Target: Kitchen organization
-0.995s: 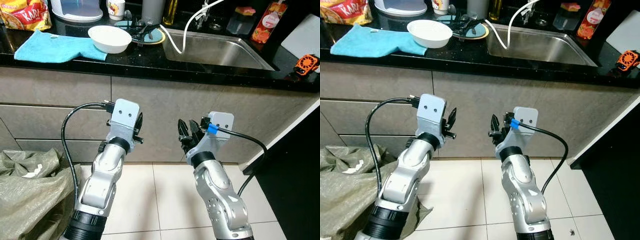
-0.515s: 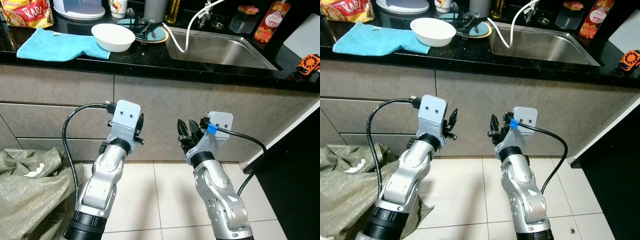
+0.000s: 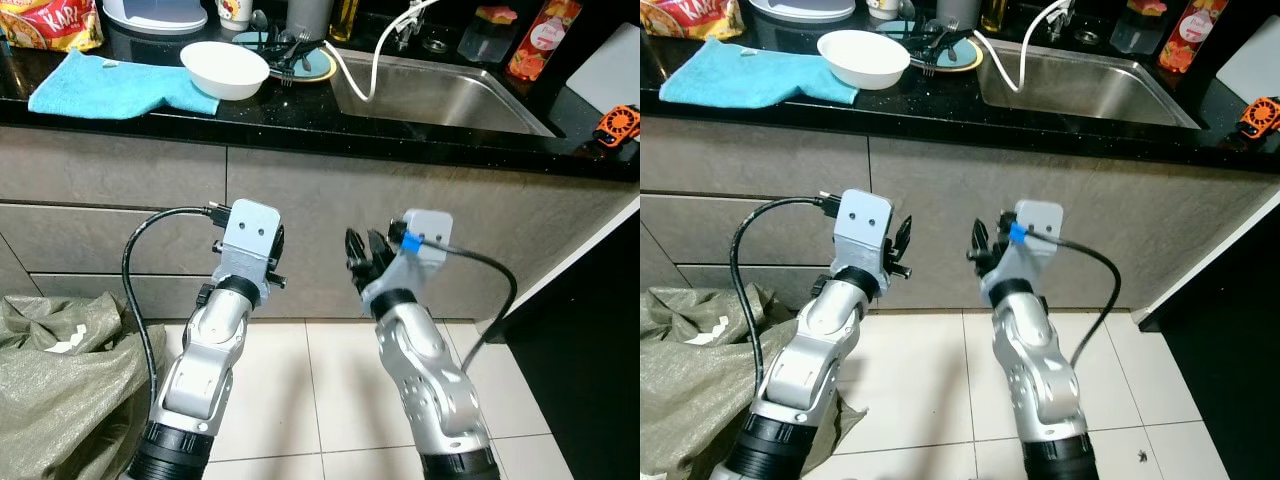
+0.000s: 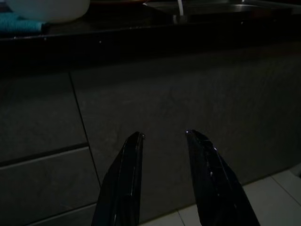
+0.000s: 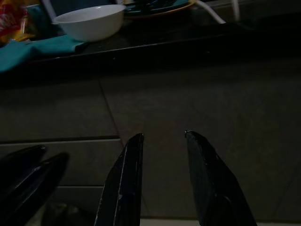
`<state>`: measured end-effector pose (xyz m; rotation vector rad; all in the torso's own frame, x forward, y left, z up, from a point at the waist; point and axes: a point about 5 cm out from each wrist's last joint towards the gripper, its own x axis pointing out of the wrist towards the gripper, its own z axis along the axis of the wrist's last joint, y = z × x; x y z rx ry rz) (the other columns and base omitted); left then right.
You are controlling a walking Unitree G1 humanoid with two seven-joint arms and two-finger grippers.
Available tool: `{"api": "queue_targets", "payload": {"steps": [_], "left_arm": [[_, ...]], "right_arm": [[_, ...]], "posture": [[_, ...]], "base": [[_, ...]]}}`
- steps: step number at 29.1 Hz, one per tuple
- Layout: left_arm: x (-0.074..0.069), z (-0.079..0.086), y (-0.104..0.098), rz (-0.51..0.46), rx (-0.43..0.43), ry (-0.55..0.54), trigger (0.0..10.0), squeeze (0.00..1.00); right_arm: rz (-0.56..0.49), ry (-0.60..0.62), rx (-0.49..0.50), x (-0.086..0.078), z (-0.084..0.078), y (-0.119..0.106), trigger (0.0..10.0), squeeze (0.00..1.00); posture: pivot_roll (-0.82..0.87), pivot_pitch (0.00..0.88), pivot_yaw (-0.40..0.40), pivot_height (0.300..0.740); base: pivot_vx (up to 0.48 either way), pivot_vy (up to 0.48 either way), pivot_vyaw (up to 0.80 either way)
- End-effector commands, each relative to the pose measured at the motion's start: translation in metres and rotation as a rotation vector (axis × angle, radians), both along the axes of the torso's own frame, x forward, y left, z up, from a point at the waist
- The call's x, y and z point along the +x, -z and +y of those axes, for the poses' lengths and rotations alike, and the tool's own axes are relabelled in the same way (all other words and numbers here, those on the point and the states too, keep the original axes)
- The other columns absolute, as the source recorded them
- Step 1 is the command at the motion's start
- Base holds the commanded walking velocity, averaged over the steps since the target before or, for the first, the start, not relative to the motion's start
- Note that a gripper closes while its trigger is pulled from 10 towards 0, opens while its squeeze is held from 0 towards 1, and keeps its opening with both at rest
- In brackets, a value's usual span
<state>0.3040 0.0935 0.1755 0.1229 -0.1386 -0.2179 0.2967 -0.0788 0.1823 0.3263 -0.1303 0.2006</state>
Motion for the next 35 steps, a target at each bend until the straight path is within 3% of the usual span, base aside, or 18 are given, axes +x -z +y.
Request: {"api": "queue_targets", "payload": {"steps": [1, 10, 17, 23, 28, 30, 32, 35], "left_arm": [[-0.004, -0.006, 0.003, 0.019, -0.031, 0.014, 10.0, 0.0], [-0.001, 0.008, 0.007, 0.017, 0.025, -0.018, 10.0, 0.0], [0.006, 0.015, 0.005, 0.015, 0.028, -0.041, 10.0, 0.0], [0.01, 0.017, 0.006, 0.021, 0.038, -0.05, 10.0, 0.0], [0.005, 0.017, 0.022, 0.053, 0.152, 0.032, 10.0, 0.0], [-0.002, 0.019, 0.031, 0.036, 0.259, 0.1, 10.0, 0.0], [-0.008, 0.021, 0.04, 0.05, 0.282, 0.133, 10.0, 0.0], [-0.014, 0.028, 0.046, 0.078, 0.28, 0.135, 10.0, 0.0]], "right_arm": [[0.056, 0.012, 0.053, -0.002, 0.004, 0.014, 10.0, 0.0], [0.058, 0.017, 0.031, -0.004, 0.005, 0.018, 10.0, 0.0], [0.037, 0.099, 0.004, 0.004, -0.022, 0.016, 10.0, 0.0], [0.029, 0.12, -0.005, 0.007, -0.029, 0.015, 10.0, 0.0], [0.113, 0.16, 0.02, 0.005, -0.037, 0.037, 10.0, 0.0], [0.183, 0.21, 0.043, 0.003, -0.048, 0.054, 10.0, 0.0], [0.224, 0.236, 0.07, 0.002, -0.054, 0.064, 10.0, 0.0], [0.279, 0.231, 0.075, 0.0, -0.05, 0.075, 10.0, 0.0]], "posture": [[0.21, 0.098, -0.161, 0.74], [0.21, 0.092, -0.158, 0.74], [0.21, 0.07, -0.15, 0.74], [0.21, 0.057, -0.141, 0.74], [0.23, 0.049, -0.134, 0.74], [0.24, 0.043, -0.116, 0.74], [0.24, 0.039, -0.099, 0.74], [0.24, 0.029, -0.07, 0.74]], "base": [[0.0, 0.0, 0.0], [0.0, 0.0, 0.0], [0.0, 0.0, 0.0], [0.0, 0.0, 0.0], [0.0, 0.0, 0.0], [0.0, 0.0, 0.0], [0.0, 0.0, 0.0], [0.0, 0.0, 0.0]]}}
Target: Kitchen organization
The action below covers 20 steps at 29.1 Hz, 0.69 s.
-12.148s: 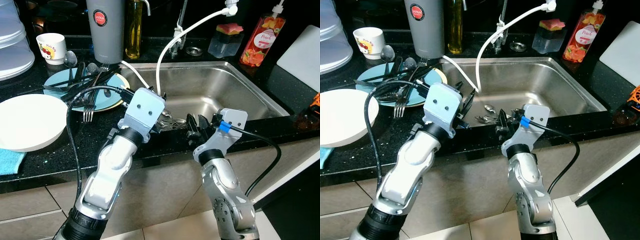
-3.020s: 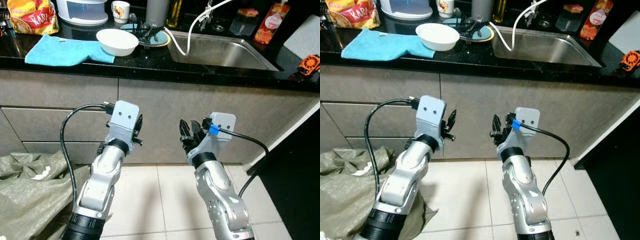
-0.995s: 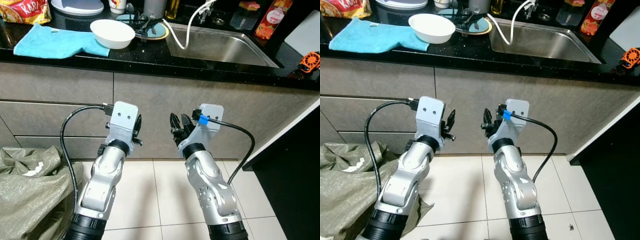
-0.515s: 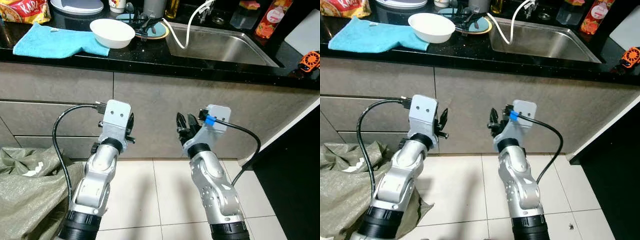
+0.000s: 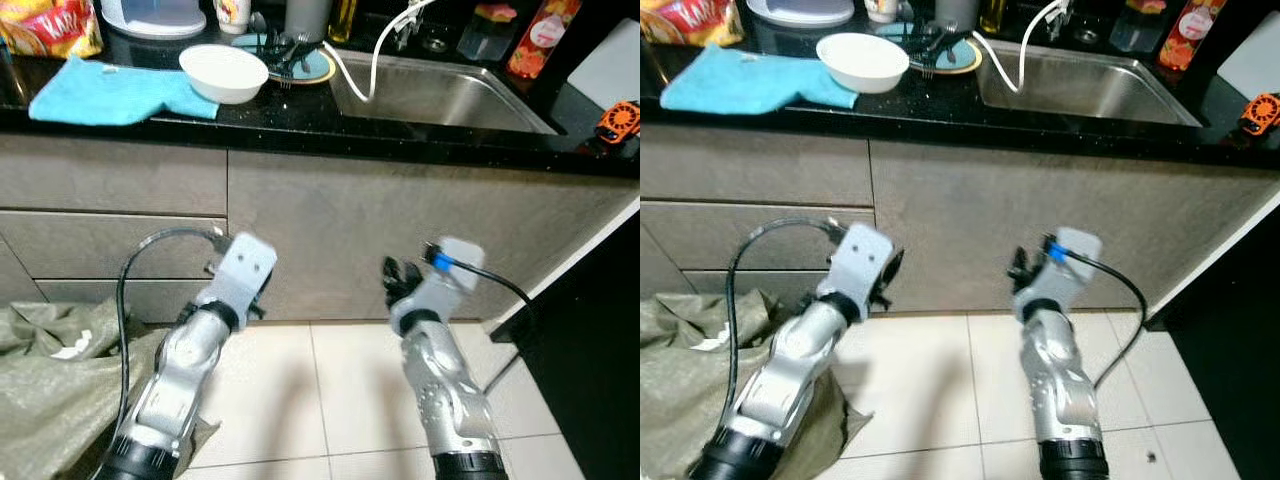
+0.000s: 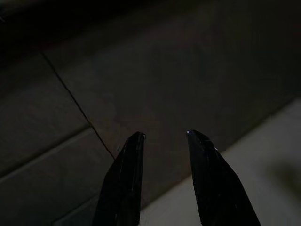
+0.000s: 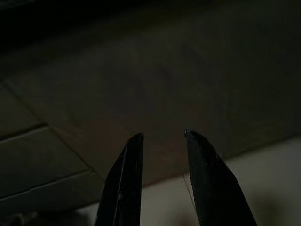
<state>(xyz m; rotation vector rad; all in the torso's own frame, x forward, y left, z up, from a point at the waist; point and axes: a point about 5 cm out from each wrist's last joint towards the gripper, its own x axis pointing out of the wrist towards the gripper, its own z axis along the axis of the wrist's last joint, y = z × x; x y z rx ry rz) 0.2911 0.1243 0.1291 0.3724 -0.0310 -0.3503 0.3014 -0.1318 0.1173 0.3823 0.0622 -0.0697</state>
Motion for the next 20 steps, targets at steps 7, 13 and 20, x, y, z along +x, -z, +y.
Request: {"api": "queue_targets", "payload": {"steps": [7, 13, 20], "left_arm": [[0.005, 0.029, 0.017, 0.06, 0.038, -0.104, 10.0, 0.0], [0.01, 0.043, 0.019, -0.011, 0.166, -0.089, 10.0, 0.0], [0.013, 0.052, 0.035, 0.094, 0.079, -0.142, 10.0, 0.0]], "right_arm": [[0.169, -0.171, -0.079, -0.008, 0.026, 0.036, 10.0, 0.0], [0.209, -0.392, -0.242, -0.016, 0.044, 0.052, 10.0, 0.0], [0.277, -0.394, -0.298, -0.017, 0.035, 0.07, 10.0, 0.0]], "posture": [[0.26, 0.003, -0.052, 0.74], [0.26, 0.0, -0.071, 0.74], [0.26, 0.0, -0.092, 0.74]], "base": [[0.0, 0.0, 0.0], [0.0, 0.0, 0.0], [0.0, 0.0, 0.0]]}}
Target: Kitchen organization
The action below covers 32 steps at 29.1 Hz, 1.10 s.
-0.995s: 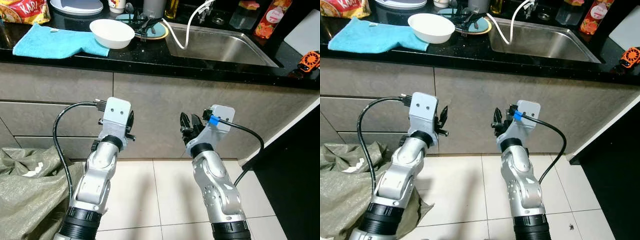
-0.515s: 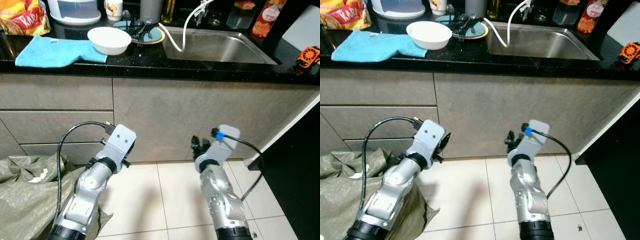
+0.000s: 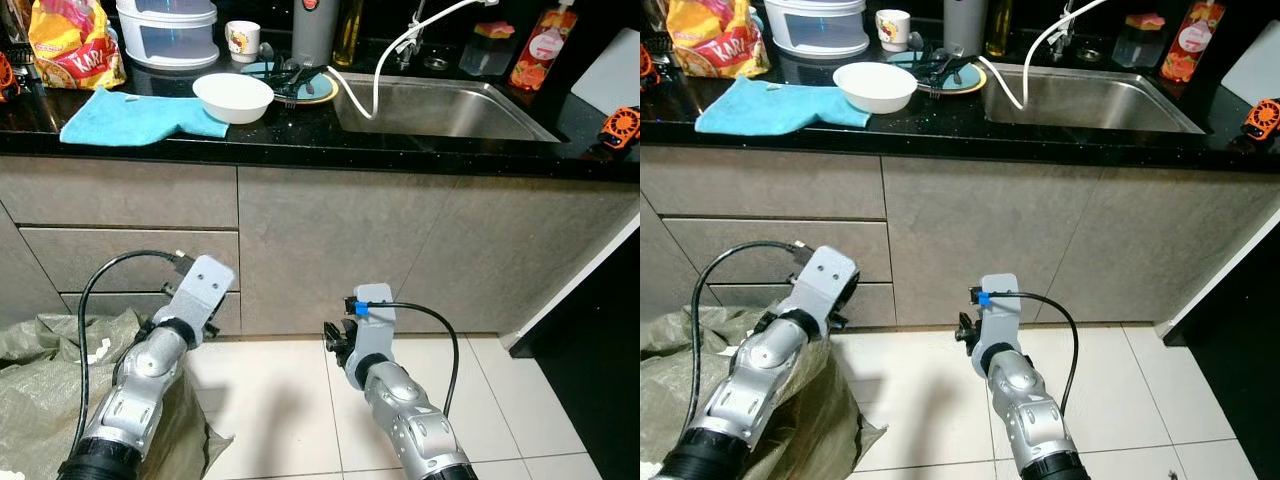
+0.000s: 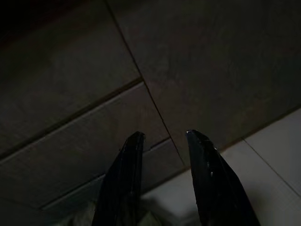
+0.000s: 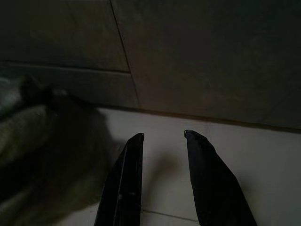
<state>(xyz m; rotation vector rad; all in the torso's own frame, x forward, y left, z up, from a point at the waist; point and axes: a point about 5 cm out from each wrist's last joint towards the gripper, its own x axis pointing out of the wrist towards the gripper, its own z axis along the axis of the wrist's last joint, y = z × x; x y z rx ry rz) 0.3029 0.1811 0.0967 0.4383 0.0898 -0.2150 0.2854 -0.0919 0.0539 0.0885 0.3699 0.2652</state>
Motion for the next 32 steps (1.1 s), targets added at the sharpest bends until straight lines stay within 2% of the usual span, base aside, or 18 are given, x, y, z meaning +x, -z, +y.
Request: {"api": "queue_targets", "payload": {"steps": [1, 4, 7, 8, 11, 12, 15, 19, 20, 22, 23, 25, 32], "left_arm": [[0.001, -0.006, 0.003, 0.009, 0.003, 0.015, 10.0, 0.0], [0.002, -0.006, 0.004, 0.003, 0.004, 0.018, 10.0, 0.0], [0.004, -0.003, 0.005, -0.015, 0.047, 0.018, 10.0, 0.0], [0.004, -0.003, 0.005, -0.015, 0.047, 0.018, 10.0, 0.0], [0.005, -0.006, 0.01, 0.019, 0.019, 0.033, 10.0, 0.0], [0.006, -0.01, 0.014, 0.059, 0.004, 0.057, 10.0, 0.0], [0.007, -0.013, 0.017, 0.084, -0.008, 0.071, 10.0, 0.0], [0.009, -0.016, 0.021, 0.109, -0.004, 0.087, 10.0, 0.0], [0.009, -0.016, 0.021, 0.109, -0.004, 0.087, 10.0, 0.0], [0.01, -0.016, 0.023, 0.12, -0.013, 0.093, 10.0, 0.0], [0.01, -0.016, 0.023, 0.12, -0.013, 0.093, 10.0, 0.0], [0.011, -0.017, 0.023, 0.132, -0.031, 0.102, 10.0, 0.0], [0.014, -0.017, 0.024, 0.142, -0.047, 0.102, 10.0, 0.0]], "right_arm": [[0.031, 0.0, -0.042, -0.001, -0.006, 0.009, 10.0, 0.0], [0.042, -0.005, -0.04, -0.001, -0.007, 0.011, 10.0, 0.0], [0.07, 0.049, -0.109, 0.0, -0.026, 0.024, 10.0, 0.0], [0.07, 0.049, -0.109, 0.0, -0.026, 0.024, 10.0, 0.0], [0.144, 0.17, -0.064, -0.003, -0.041, 0.037, 10.0, 0.0], [0.166, 0.228, -0.071, -0.004, -0.044, 0.039, 10.0, 0.0], [0.195, 0.279, -0.075, -0.003, -0.047, 0.043, 10.0, 0.0], [0.261, 0.495, 0.016, -0.004, -0.067, 0.05, 10.0, 0.0], [0.261, 0.495, 0.016, -0.004, -0.067, 0.05, 10.0, 0.0], [0.264, 0.602, 0.067, -0.006, -0.077, 0.052, 10.0, 0.0], [0.264, 0.602, 0.067, -0.006, -0.077, 0.052, 10.0, 0.0], [0.241, 0.68, 0.113, -0.006, -0.082, 0.052, 10.0, 0.0], [0.163, 0.614, 0.041, 0.005, -0.076, 0.04, 10.0, 0.0]], "posture": [[0.26, 0.0, -0.095, 0.74], [0.26, 0.0, -0.095, 0.74], [0.25, 0.004, -0.109, 0.74], [0.25, 0.004, -0.109, 0.74], [0.25, 0.009, -0.113, 0.74], [0.24, 0.009, -0.111, 0.74], [0.25, 0.011, -0.107, 0.74], [0.24, 0.015, -0.099, 0.74], [0.24, 0.015, -0.099, 0.74], [0.25, 0.02, -0.097, 0.74], [0.25, 0.02, -0.097, 0.74], [0.26, 0.025, -0.101, 0.74], [0.27, 0.027, -0.106, 0.74]], "base": [[0.0, 0.0, 0.0], [0.0, 0.0, 0.0], [0.0, 0.0, 0.0], [0.0, 0.0, 0.0], [0.0, 0.0, 0.0], [0.0, 0.0, 0.0], [0.0, 0.0, 0.0], [0.0, 0.0, 0.0], [0.0, 0.0, 0.0], [0.0, 0.0, 0.0], [0.0, 0.0, 0.0], [0.0, 0.0, 0.0], [0.0, 0.0, 0.0]]}}
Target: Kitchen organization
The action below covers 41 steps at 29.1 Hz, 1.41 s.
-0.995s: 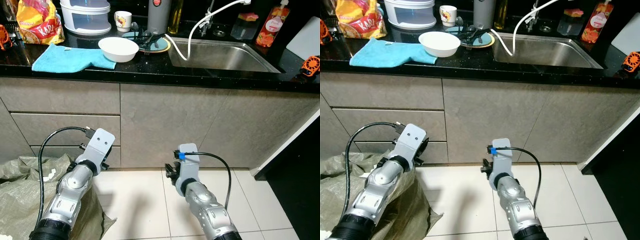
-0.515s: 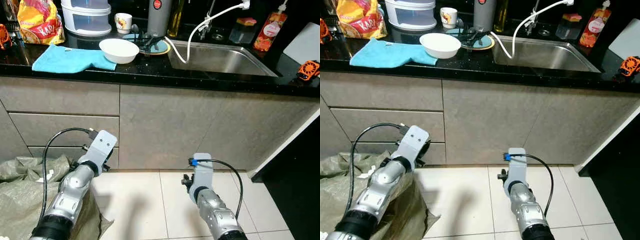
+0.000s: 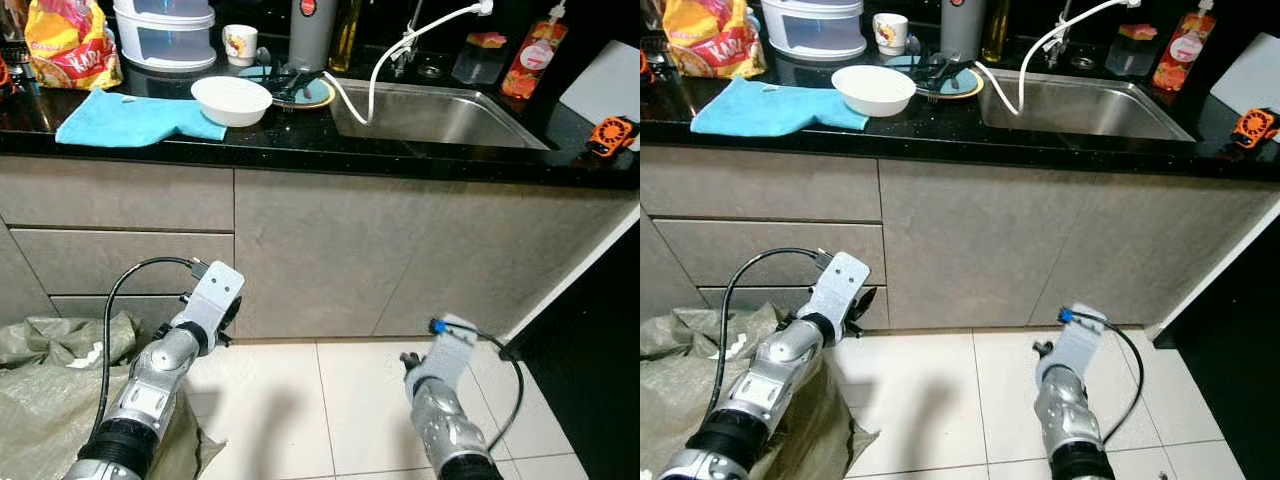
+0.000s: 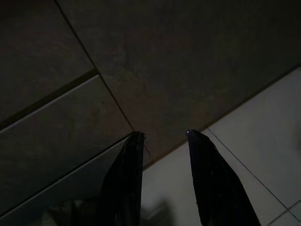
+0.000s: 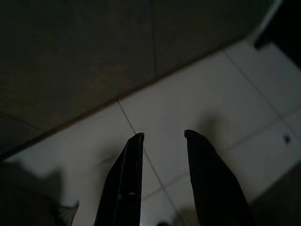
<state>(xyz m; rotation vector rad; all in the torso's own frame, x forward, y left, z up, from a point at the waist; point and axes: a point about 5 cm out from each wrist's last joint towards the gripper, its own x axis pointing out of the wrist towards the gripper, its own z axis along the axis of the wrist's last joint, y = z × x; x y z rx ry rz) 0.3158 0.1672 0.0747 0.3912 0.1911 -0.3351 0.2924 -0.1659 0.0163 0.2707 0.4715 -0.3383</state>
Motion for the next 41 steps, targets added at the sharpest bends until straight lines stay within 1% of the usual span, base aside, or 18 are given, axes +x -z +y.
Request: {"api": "queue_targets", "payload": {"steps": [1, 3, 8, 11, 15, 20, 35, 41], "left_arm": [[0.0018, -0.0035, 0.0012, 0.013, -0.018, 0.005, 10.0, 0.0], [0.0038, -0.0056, -0.0006, 0.008, -0.049, 0.005, 10.0, 0.0], [0.0039, -0.0076, -0.0015, -0.002, -0.035, 0.02, 10.0, 0.0], [0.0042, -0.0093, -0.0022, -0.007, -0.054, 0.02, 10.0, 0.0], [0.0032, -0.0103, -0.0015, -0.007, -0.038, 0.03, 10.0, 0.0], [0.0035, -0.0104, -0.0014, -0.007, -0.039, 0.029, 10.0, 0.0], [0.004, -0.008, -0.0009, -0.005, -0.035, 0.02, 10.0, 0.0], [0.0044, -0.0075, -0.0014, -0.008, -0.042, 0.012, 10.0, 0.0]], "right_arm": [[0.007, -0.008, -0.017, -0.0002, -0.0008, 0.0015, 10.0, 0.0], [-0.009, -0.007, -0.024, 0.0023, -0.0006, -0.0005, 10.0, 0.0], [-0.035, -0.015, -0.031, 0.004, -0.0006, -0.0024, 10.0, 0.0], [-0.059, -0.046, -0.05, 0.0065, 0.0016, -0.0056, 10.0, 0.0], [-0.061, -0.047, -0.047, 0.0067, 0.0012, -0.0058, 10.0, 0.0], [-0.063, -0.061, -0.048, 0.0075, 0.0024, -0.0053, 10.0, 0.0], [-0.068, -0.052, -0.044, 0.007, 0.0022, -0.0047, 10.0, 0.0], [-0.068, -0.052, -0.044, 0.007, 0.0019, -0.0046, 10.0, 0.0]], "posture": [[0.27, 0.027, -0.105, 0.74], [0.26, 0.029, -0.105, 0.74], [0.27, 0.031, -0.107, 0.74], [0.26, 0.035, -0.11, 0.74], [0.27, 0.039, -0.116, 0.74], [0.27, 0.041, -0.117, 0.74], [0.26, 0.043, -0.113, 0.74], [0.26, 0.044, -0.112, 0.74]], "base": [[0.0, 0.0, 0.0], [0.0, 0.0, 0.0], [0.0, 0.0, 0.0], [0.0, 0.0, 0.0], [0.0, 0.0, 0.0], [0.0, 0.0, 0.0], [0.242, -0.386, 0.0], [0.0, -0.045, 0.0]]}}
